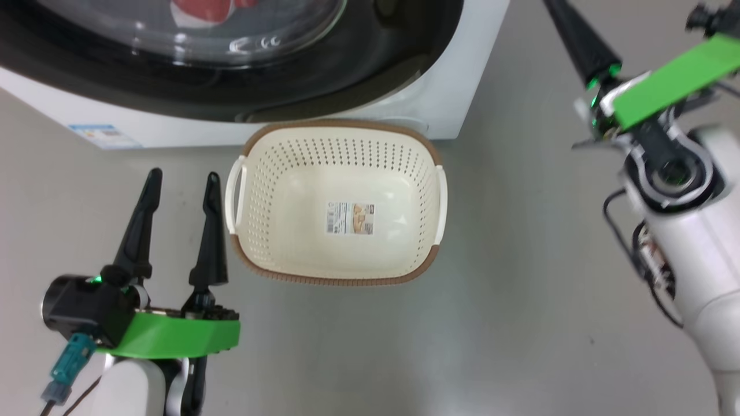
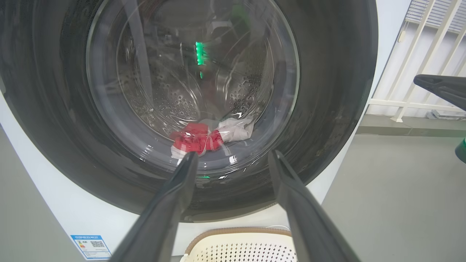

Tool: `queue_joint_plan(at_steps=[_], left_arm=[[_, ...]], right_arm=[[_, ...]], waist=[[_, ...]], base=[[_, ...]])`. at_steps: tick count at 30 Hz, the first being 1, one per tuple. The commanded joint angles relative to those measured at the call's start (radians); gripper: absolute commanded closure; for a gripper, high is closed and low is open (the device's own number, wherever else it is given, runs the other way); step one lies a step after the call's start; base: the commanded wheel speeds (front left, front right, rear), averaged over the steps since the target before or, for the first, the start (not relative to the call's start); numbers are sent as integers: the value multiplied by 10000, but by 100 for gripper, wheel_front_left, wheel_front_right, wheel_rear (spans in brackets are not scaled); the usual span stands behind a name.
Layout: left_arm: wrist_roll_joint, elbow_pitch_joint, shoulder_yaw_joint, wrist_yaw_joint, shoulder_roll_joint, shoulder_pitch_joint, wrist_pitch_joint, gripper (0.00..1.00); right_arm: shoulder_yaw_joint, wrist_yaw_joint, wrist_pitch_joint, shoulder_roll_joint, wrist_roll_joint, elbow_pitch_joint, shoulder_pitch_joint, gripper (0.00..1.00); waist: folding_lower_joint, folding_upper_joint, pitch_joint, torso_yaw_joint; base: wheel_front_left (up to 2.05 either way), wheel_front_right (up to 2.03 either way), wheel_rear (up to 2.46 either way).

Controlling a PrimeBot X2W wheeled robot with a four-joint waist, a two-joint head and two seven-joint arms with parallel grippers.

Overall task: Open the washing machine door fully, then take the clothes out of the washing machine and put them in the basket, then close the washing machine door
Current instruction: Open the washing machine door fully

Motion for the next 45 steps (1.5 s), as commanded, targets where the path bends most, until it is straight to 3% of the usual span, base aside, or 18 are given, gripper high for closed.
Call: queue_joint_plan(at_steps=[1,16,45], left_arm=[[15,-277,278,-77,168,-158,-76,0],[-138,-213,-92,-80,168,-503,-76,0],[-330,-35,-574,-52,168,-748,-76,0]], right_arm=[[24,6,82,45,84,-268,-140,100],[-325,6,2478,36,937,455,-1835,100],[-1009,6,4077,244,595,1340,-3049,100]], waist=[[0,0,206,127],[0,0,990,680],[0,0,1526,1322]], base=[[0,0,0],[0,0,0],[0,0,0]])
